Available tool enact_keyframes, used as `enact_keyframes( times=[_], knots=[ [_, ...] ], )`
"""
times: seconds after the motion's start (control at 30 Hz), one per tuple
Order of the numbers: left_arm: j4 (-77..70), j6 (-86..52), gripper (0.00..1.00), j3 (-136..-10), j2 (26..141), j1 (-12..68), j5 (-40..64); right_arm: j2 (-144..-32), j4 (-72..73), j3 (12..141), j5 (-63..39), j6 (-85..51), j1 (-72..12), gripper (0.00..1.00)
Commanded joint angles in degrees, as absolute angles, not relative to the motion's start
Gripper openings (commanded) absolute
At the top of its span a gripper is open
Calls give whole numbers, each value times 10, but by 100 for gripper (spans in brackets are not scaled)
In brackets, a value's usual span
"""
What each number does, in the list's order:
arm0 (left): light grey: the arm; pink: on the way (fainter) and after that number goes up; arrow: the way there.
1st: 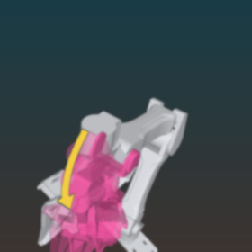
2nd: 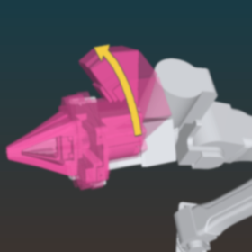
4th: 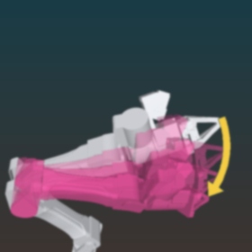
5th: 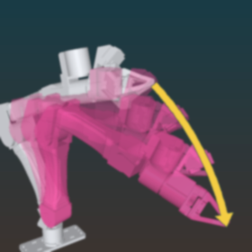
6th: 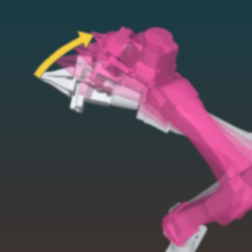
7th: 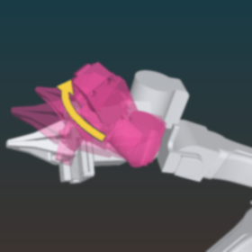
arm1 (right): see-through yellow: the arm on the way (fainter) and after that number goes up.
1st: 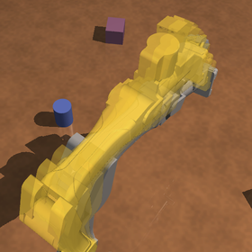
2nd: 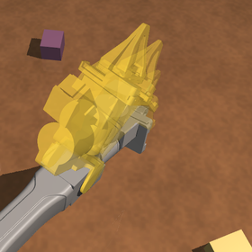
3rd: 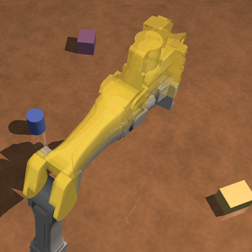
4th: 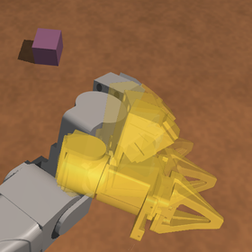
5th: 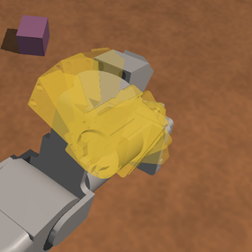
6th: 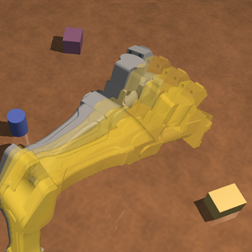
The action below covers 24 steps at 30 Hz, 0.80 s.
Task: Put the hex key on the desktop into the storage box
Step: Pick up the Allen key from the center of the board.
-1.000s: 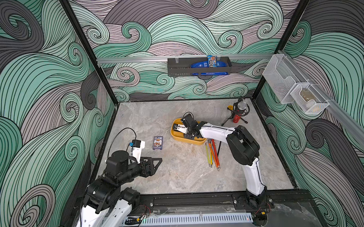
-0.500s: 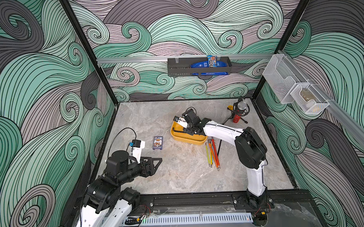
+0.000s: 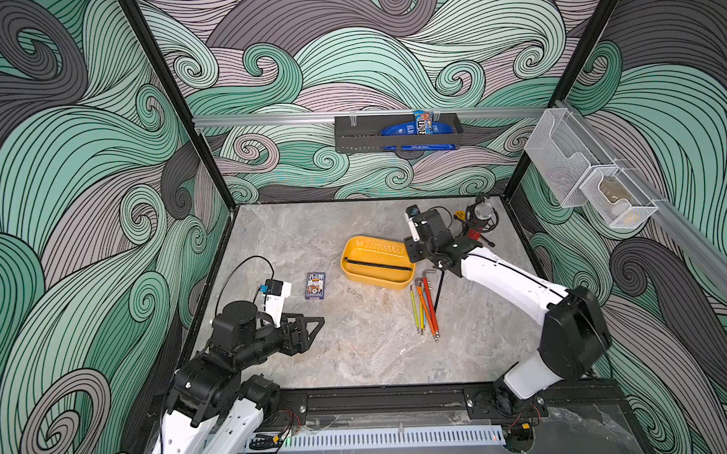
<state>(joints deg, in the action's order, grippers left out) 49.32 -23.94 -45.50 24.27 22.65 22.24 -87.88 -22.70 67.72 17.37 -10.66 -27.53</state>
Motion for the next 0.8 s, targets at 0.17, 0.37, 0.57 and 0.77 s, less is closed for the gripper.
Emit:
enact_keyframes(
  times=[0.17, 0.37, 0.57, 0.77],
  knots=[
    [501, -190, 75, -452, 235, 229, 241, -850, -303, 557, 45, -317, -137, 38],
    [499, -186, 76, -447, 219, 229, 255, -905, -315, 574, 63, -326, -135, 35],
    [503, -190, 76, -443, 213, 229, 254, -966, -329, 603, 82, -349, -143, 31],
    [504, -190, 76, -448, 217, 229, 248, -991, -329, 613, 102, -381, -164, 30]
  ],
)
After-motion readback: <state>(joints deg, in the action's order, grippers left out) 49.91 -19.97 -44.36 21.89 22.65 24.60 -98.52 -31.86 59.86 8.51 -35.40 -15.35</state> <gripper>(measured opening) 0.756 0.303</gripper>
